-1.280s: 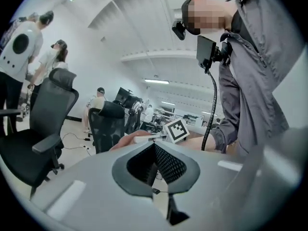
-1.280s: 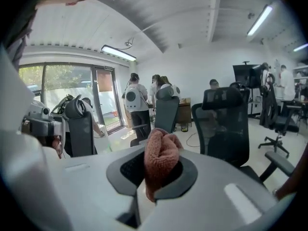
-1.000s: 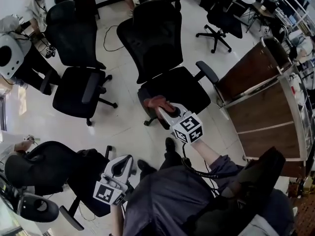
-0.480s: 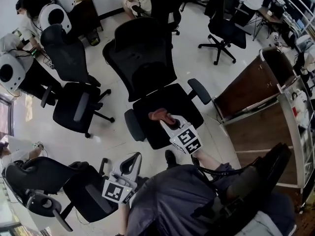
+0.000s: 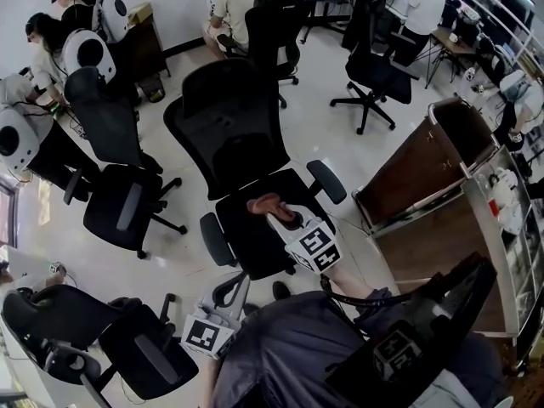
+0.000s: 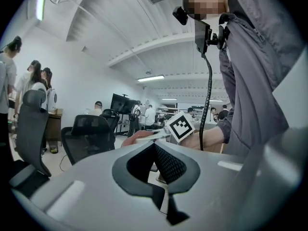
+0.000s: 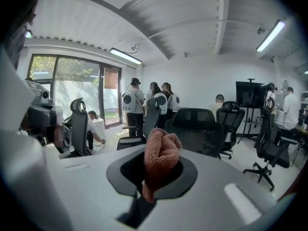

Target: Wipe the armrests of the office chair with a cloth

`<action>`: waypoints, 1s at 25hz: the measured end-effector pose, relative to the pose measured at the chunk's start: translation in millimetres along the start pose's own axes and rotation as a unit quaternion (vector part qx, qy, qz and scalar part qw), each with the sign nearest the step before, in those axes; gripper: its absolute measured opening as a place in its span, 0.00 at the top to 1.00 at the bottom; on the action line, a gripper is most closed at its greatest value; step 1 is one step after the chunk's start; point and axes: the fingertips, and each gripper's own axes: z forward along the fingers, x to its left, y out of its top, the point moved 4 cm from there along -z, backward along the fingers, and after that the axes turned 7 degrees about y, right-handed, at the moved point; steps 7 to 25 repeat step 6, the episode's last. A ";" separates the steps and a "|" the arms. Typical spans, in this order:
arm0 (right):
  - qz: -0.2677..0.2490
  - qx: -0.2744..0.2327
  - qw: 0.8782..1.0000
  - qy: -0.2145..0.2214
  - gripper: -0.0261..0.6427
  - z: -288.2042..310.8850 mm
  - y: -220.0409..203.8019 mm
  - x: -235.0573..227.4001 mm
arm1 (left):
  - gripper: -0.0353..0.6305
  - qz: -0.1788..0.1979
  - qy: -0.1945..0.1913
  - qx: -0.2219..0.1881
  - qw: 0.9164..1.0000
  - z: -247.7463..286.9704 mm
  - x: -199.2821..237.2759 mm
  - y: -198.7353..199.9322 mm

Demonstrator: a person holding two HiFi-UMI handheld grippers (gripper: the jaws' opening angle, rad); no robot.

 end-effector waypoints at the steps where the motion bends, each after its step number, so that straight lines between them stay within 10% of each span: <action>1: -0.002 -0.003 1.000 0.003 0.93 -1.6 3.3 3.2 | 0.92 0.002 0.002 0.002 1.000 -0.1 1.6 0.5; 25: -0.006 -0.010 1.000 0.008 0.93 -8.3 10.1 13.1 | 0.92 0.007 0.007 0.002 1.000 -2.6 8.6 1.7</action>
